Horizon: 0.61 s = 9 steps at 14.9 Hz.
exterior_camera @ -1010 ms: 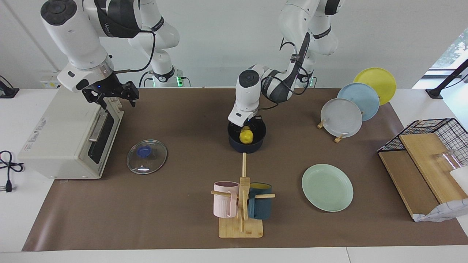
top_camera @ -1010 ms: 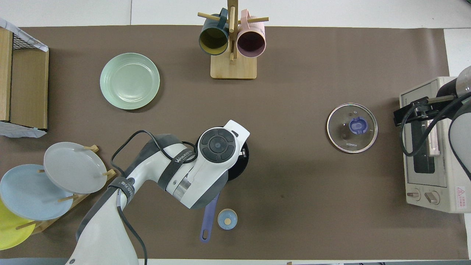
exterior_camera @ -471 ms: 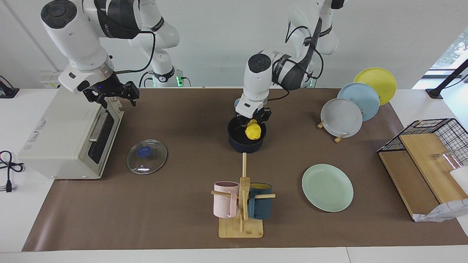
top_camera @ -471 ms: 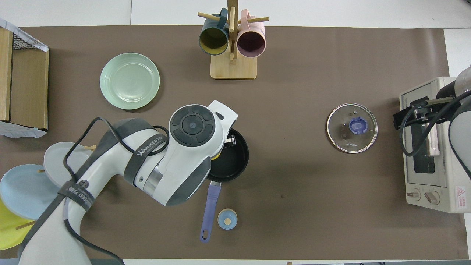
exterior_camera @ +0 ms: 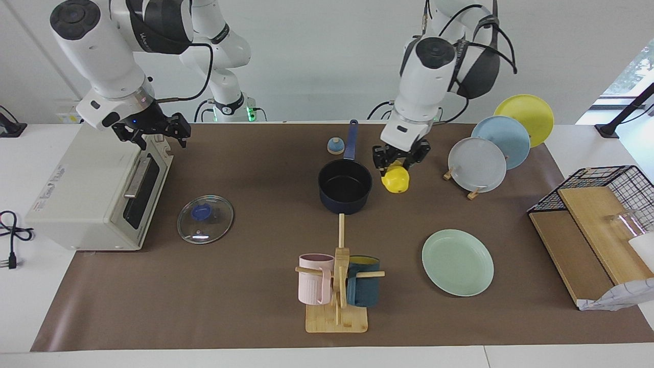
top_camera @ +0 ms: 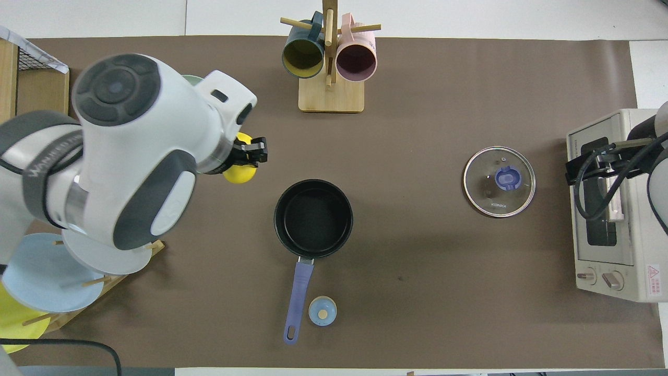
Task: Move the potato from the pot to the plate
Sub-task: 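Carry the potato to the pale green plate and release it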
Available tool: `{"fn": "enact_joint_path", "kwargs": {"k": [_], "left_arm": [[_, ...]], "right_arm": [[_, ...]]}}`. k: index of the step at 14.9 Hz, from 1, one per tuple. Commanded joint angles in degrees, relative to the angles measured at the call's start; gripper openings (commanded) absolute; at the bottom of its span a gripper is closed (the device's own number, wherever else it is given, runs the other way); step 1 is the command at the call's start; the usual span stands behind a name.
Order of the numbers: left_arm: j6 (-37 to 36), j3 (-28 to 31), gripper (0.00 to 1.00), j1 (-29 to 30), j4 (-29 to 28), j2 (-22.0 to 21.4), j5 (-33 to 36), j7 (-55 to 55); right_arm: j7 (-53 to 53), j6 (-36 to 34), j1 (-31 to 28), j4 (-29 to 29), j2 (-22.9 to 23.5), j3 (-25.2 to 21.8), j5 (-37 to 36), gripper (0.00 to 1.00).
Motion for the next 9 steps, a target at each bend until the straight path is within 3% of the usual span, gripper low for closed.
{"fn": "enact_joint_path", "kwargs": {"k": [1, 6, 9], "left_arm": [[3.08, -0.55, 0.0, 7.89, 2.04, 3.08, -1.16, 11.76], [17.5, -0.46, 0.0, 14.76, 2.3, 13.96, -0.28, 24.01], [23.92, -0.37, 0.0, 14.86, 2.3, 19.86, 2.6, 24.9]], "right_arm": [[0.74, -1.25, -2.12, 0.53, -0.31, 1.3, 1.12, 1.0], [0.74, -1.25, -3.17, 0.53, -0.66, 2.8, 1.12, 1.0], [0.65, -0.54, -2.91, 0.53, -0.66, 2.45, 1.21, 1.0]]}}
